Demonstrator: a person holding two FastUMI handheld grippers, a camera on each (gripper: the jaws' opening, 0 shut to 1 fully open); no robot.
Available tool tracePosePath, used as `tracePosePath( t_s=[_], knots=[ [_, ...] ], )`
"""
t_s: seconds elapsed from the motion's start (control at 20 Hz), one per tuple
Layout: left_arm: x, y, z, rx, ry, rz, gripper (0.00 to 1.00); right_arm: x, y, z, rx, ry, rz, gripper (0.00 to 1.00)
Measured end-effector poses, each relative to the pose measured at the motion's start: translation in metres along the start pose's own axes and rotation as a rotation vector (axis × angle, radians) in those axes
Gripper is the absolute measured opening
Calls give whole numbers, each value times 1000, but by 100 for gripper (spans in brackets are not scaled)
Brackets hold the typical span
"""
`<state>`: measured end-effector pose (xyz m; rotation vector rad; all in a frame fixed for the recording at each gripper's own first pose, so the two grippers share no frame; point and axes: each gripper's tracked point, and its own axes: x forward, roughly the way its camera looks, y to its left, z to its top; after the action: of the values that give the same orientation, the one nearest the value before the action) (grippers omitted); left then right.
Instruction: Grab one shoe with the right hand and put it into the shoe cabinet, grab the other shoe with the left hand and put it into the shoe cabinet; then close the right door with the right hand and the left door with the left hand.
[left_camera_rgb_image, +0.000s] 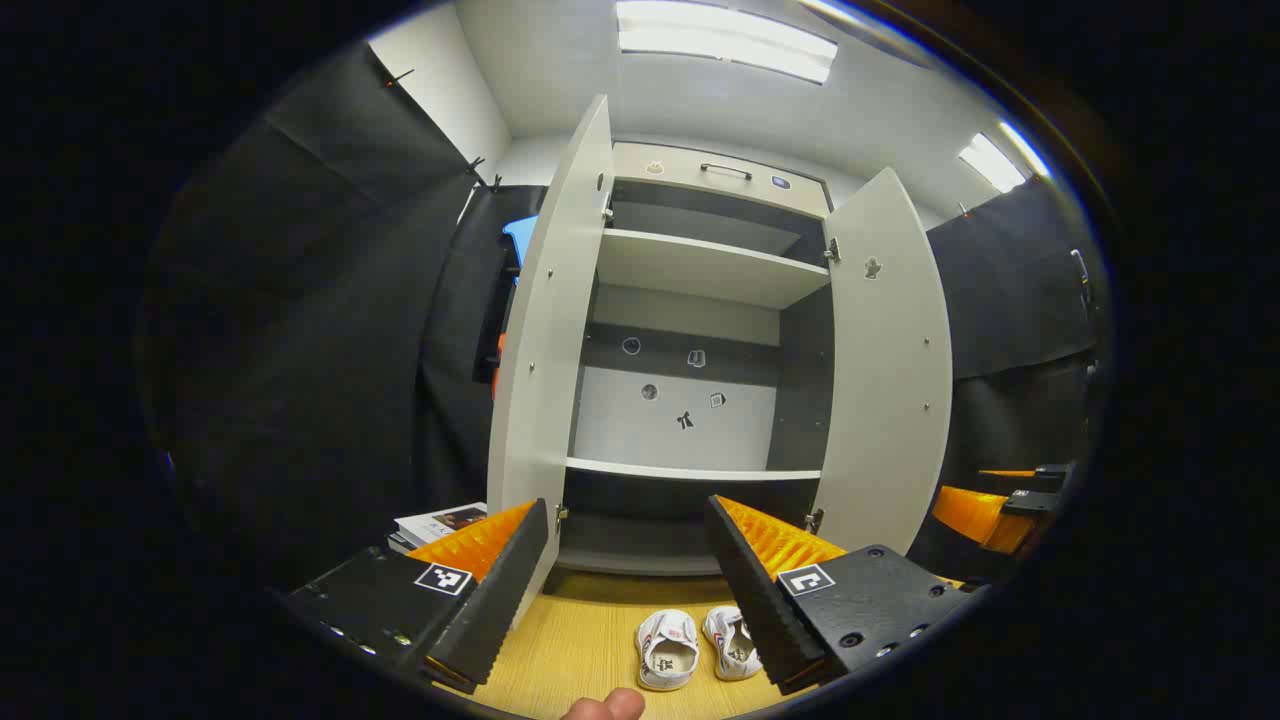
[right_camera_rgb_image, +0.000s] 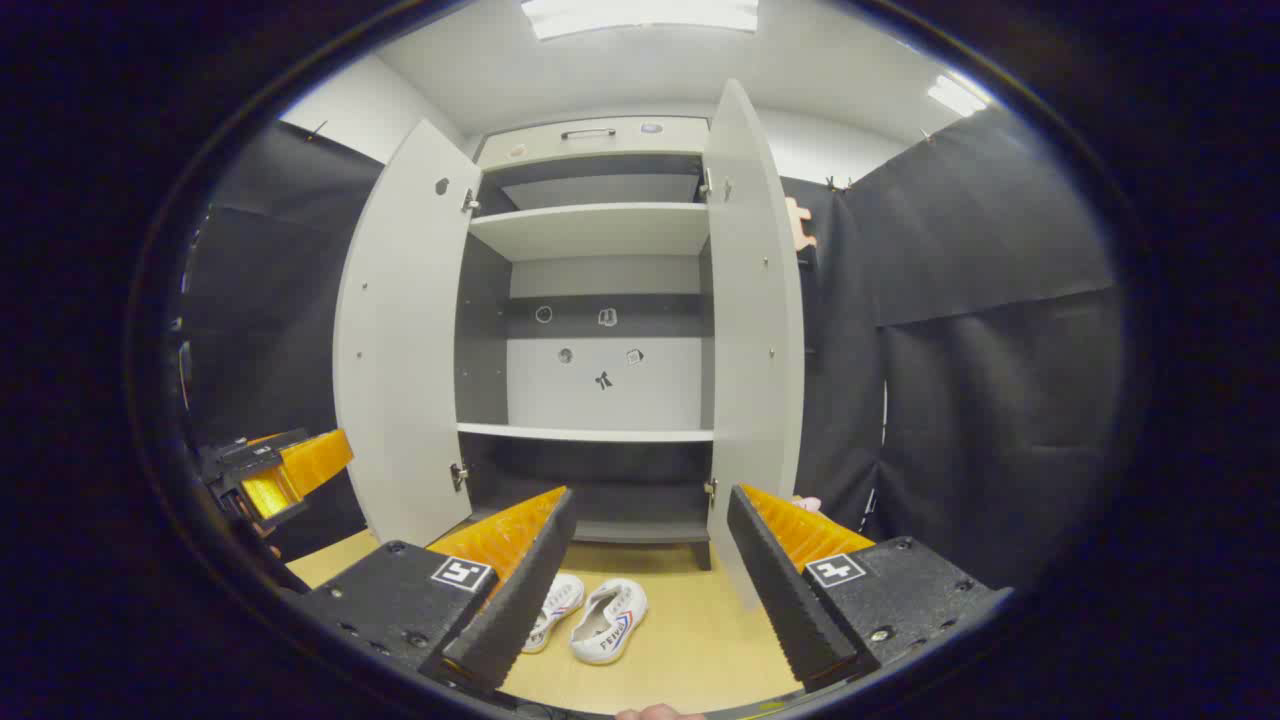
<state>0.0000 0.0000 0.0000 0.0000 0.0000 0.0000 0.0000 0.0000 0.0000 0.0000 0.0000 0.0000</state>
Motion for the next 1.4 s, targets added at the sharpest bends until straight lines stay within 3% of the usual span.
tracePosePath(
  t_s=[1.4],
  knots=[
    [16, -13, -16, 23, 12, -37, 95, 14, -13, -3, 6, -2, -20, 99]
  ],
)
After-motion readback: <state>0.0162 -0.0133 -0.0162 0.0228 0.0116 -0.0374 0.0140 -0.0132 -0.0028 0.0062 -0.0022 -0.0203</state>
